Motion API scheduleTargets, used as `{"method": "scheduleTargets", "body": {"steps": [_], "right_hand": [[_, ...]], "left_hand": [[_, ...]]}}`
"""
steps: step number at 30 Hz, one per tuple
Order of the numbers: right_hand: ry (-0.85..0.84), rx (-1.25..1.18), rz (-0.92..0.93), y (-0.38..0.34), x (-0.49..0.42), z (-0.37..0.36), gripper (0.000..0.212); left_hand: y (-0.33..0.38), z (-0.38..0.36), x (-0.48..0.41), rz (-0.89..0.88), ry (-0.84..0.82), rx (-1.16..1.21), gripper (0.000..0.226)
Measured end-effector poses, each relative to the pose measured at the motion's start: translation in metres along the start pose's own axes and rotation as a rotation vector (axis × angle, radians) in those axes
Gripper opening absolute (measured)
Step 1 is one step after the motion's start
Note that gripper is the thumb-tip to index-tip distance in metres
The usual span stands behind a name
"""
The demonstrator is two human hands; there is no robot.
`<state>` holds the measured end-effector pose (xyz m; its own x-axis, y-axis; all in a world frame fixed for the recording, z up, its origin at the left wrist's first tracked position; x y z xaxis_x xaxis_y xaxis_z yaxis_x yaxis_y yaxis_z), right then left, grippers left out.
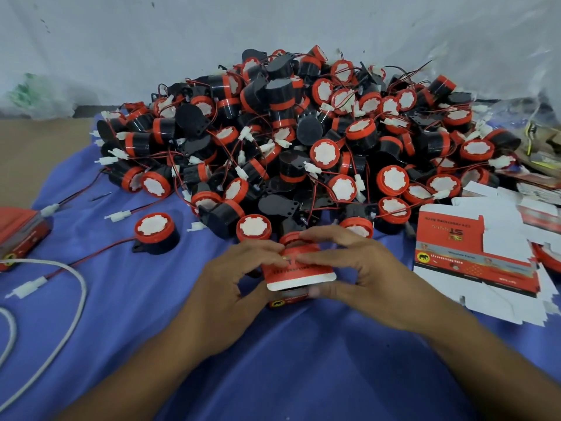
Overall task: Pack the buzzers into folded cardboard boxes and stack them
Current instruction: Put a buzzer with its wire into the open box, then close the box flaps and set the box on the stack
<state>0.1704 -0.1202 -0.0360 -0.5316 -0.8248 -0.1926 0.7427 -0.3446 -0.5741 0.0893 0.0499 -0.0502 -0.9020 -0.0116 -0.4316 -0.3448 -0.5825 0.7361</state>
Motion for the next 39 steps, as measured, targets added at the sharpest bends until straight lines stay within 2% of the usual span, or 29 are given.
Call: {"method": "scheduleTargets", "body": {"steps": [2, 6, 13, 18, 30, 35, 39], "right_hand": [[-0.092, -0.021, 0.043, 0.000, 0.004, -0.002, 0.056], [-0.035, 0.049, 0.055, 0.003, 0.006, 0.001, 0.042], [0.078, -0.028, 0.012, -0.001, 0.005, 0.001, 0.034], [0.135, 0.046, -0.008, -0.007, 0.002, -0.002, 0.039], [0.183, -0.018, 0.009, -0.008, 0.001, -0.003, 0.031], [0.224, -0.054, -0.022, -0.005, 0.003, -0.002, 0.028], [0.251, -0.049, -0.016, -0.006, 0.003, -0.002, 0.033]], "left_hand": [[-0.002, 0.000, 0.001, 0.003, -0.025, -0.004, 0.033], [-0.002, -0.002, 0.006, 0.016, -0.108, -0.031, 0.054], [0.002, 0.000, 0.004, 0.049, -0.064, 0.059, 0.045], [0.001, 0.000, 0.002, 0.068, -0.057, 0.125, 0.040], [-0.003, 0.003, 0.001, 0.078, -0.067, 0.140, 0.031], [-0.007, 0.002, 0.003, 0.125, -0.116, 0.150, 0.045], [-0.007, 0.003, 0.004, 0.127, -0.135, 0.171, 0.056]]}}
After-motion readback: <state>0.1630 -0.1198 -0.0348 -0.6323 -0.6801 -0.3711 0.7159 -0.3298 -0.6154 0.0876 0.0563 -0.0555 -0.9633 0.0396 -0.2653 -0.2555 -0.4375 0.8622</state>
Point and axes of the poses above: each hand's wrist, its own x-axis away from the middle knuckle, its own z-axis out of the back of the hand, y = z × x, the point moved 6 cm from there along -x, towards the middle knuckle, and after that the axes turned 6 degrees about x, right-handed, at the moved point
